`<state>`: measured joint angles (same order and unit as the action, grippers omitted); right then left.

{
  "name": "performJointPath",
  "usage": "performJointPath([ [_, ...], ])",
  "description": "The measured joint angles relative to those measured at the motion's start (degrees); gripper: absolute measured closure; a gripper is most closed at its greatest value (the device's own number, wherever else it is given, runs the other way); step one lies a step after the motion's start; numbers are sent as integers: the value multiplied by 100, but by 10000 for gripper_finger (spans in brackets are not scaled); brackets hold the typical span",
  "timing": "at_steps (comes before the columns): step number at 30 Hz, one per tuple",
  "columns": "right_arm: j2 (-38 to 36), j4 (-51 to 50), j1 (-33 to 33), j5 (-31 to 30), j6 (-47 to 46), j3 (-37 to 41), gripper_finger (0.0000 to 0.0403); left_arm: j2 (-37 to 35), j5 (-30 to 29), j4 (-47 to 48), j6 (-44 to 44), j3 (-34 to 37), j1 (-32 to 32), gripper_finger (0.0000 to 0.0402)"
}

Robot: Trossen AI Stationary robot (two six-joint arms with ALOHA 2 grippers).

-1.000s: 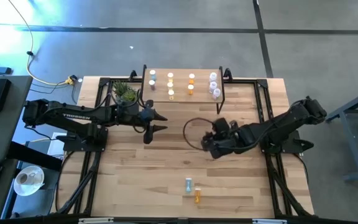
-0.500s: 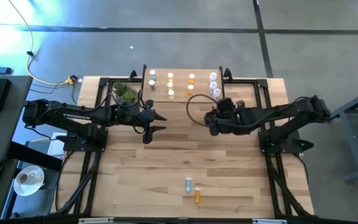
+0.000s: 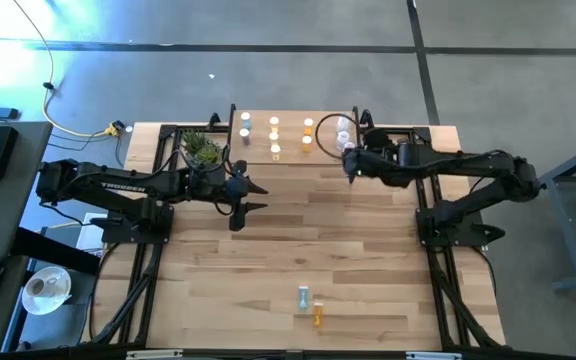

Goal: Pick and place medicine bottles onto shelf by color
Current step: Adjust the transparent pill bottle on the shelf

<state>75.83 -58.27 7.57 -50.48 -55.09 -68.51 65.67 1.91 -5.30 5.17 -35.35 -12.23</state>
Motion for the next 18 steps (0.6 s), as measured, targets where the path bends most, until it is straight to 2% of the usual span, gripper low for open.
performJointPath([
  [3, 40, -56, 330, 433, 103, 0, 238, 0, 0, 23, 0, 0, 0, 238],
  [8, 72, -45, 605, 662, 214, 0, 238, 0, -1, 103, 2, 0, 0, 238],
  [18, 72, 111, 711, 1176, 311, 0, 238, 0, -19, 122, 2, -2, 0, 238],
])
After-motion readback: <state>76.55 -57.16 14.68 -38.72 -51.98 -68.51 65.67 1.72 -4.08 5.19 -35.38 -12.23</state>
